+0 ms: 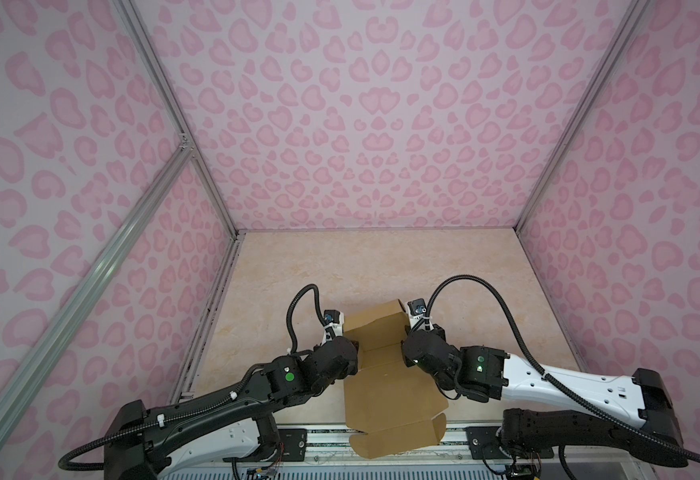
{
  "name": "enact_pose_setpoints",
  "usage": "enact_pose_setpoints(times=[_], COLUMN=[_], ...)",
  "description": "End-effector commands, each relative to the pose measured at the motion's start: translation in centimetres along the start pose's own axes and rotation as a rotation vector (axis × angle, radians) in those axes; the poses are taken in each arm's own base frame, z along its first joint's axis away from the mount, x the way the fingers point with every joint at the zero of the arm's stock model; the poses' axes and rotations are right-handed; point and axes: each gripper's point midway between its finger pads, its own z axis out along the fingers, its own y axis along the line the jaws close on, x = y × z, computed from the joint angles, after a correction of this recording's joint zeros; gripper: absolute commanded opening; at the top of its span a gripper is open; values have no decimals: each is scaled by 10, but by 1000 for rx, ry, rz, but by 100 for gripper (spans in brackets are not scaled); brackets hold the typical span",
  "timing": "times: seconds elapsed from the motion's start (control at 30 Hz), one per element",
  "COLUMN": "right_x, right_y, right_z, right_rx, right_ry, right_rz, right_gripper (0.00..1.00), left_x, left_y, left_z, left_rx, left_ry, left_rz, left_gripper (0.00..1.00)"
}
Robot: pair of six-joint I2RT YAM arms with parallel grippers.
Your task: Fold the paper box
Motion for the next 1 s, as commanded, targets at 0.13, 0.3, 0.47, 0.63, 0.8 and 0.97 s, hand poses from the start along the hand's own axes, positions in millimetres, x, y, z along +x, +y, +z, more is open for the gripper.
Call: enact_pose_setpoints(times=[0.13, 0.3, 0.47, 0.63, 0.8, 0.97], right_x=[-13, -15, -16, -14, -12, -9], right_y=[7, 9, 8, 7, 6, 5], right_z=[2, 3, 2, 3, 5, 6], right_rx=[-19, -19, -15, -7, -1, 0], right_ry=[-39, -38, -43, -41, -36, -31], right_rz=[63, 55, 55, 49, 43, 44], right_gripper=[0, 0, 0, 0, 0, 0], left_x=[7, -1, 3, 5, -3, -13], left_y=[-11, -13, -6, -1, 4, 6], left_z=[-9, -19, -23, -30, -41, -51], left_rx=[97, 136, 138, 155, 154, 153], left_ry=[22, -11, -7, -12, -46, -80], left_rz=[-37, -38, -48, -62, -43, -11], left_gripper=[55, 56, 62, 63, 63, 63])
